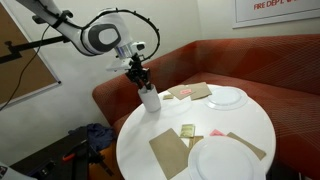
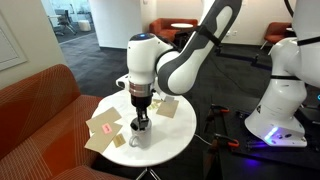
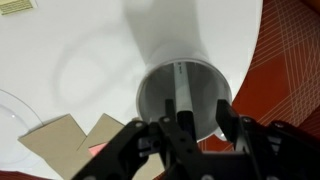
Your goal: Remove the marker from the mug cup and place it on the table
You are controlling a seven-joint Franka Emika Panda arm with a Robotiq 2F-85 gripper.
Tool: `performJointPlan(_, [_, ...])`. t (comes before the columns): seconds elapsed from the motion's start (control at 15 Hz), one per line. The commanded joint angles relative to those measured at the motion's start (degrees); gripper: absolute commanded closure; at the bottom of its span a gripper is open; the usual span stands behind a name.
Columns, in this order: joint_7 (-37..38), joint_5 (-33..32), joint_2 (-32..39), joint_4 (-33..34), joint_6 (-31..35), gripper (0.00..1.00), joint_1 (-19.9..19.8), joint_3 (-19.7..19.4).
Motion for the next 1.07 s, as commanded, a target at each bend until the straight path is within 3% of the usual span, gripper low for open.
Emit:
performJointPlan(0.0, [-1.82,1.92,1.21,1.28,1.81,0.55,-1.34,1.05])
performJointPlan(0.67, [-2.14,3.16,4.18,4.09,2.19,0.64,-2.06,1.64])
performJointPlan(0.8, [-2.26,3.46,4.51,4.39,2.19,0.68,-2.14,1.84])
performJointPlan(1.0, [-2.29,3.75,4.4,4.13,2.39,0.88,-2.4,2.22])
